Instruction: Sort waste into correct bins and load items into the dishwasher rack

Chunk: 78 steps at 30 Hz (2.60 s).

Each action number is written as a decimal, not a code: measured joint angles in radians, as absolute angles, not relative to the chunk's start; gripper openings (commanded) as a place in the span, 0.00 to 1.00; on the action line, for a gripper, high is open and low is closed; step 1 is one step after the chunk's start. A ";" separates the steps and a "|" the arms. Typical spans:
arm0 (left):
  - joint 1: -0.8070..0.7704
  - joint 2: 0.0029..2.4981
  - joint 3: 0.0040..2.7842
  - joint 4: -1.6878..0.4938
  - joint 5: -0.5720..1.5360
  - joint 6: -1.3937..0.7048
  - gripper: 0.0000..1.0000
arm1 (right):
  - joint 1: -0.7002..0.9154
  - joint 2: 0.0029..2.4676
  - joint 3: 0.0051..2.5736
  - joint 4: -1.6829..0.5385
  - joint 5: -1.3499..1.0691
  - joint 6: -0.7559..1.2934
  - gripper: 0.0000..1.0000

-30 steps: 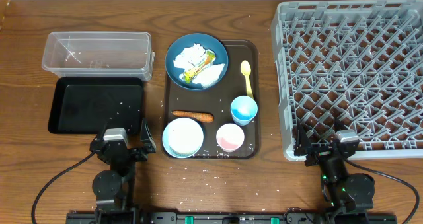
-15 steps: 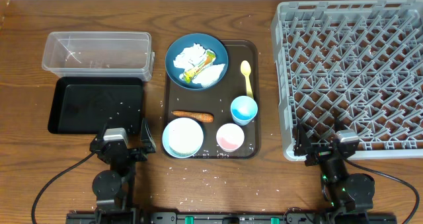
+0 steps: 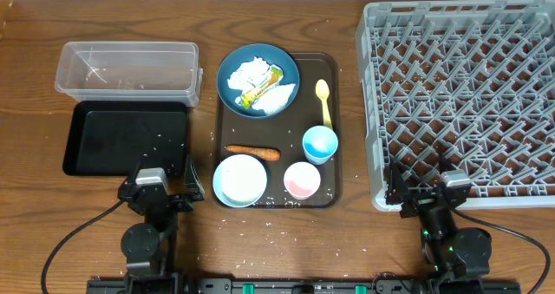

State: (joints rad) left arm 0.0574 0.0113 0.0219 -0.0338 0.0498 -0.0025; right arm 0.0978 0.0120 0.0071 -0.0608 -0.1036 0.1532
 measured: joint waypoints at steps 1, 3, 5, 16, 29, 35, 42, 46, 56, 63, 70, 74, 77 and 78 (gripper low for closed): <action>0.057 0.011 0.022 -0.034 0.050 -0.002 0.99 | 0.098 0.012 0.007 -0.061 -0.100 0.153 0.99; 0.057 0.011 0.022 -0.034 0.050 -0.002 0.99 | 0.098 0.012 0.007 -0.061 -0.096 0.153 0.99; 0.057 0.011 0.022 -0.034 0.050 -0.002 0.99 | 0.098 0.012 0.007 -0.061 -0.094 0.153 0.99; 0.057 0.011 0.022 -0.030 0.054 -0.002 0.99 | 0.098 0.012 0.007 -0.046 -0.078 0.153 0.99; 0.057 0.127 0.154 -0.052 0.160 0.007 0.99 | 0.098 0.108 0.159 -0.126 -0.094 0.145 0.99; 0.057 0.469 0.483 -0.128 0.228 0.036 0.99 | 0.098 0.333 0.434 -0.273 -0.103 0.125 0.99; -0.028 1.000 0.908 -0.276 0.259 0.049 0.99 | 0.097 0.624 0.650 -0.438 -0.105 0.118 0.99; -0.092 1.325 1.241 -0.513 0.263 0.052 0.99 | 0.098 0.731 0.706 -0.470 -0.111 0.118 0.99; -0.234 1.938 1.849 -0.746 0.267 0.100 0.99 | 0.098 0.829 0.715 -0.516 -0.180 0.118 0.99; -0.294 2.098 1.853 -0.740 0.263 0.219 0.99 | 0.098 0.831 0.716 -0.558 -0.197 0.118 0.99; -0.296 2.204 1.853 -0.736 0.231 0.252 0.99 | 0.098 0.831 0.716 -0.575 -0.204 0.118 0.99; -0.295 2.255 1.853 -0.710 0.198 0.263 0.99 | 0.098 0.831 0.717 -0.579 -0.206 0.118 0.99; -0.295 2.288 1.853 -0.698 0.183 0.263 0.99 | 0.098 0.831 0.717 -0.579 -0.207 0.118 0.99; -0.295 2.298 1.853 -0.698 0.181 0.263 0.99 | 0.098 0.831 0.717 -0.579 -0.207 0.118 0.99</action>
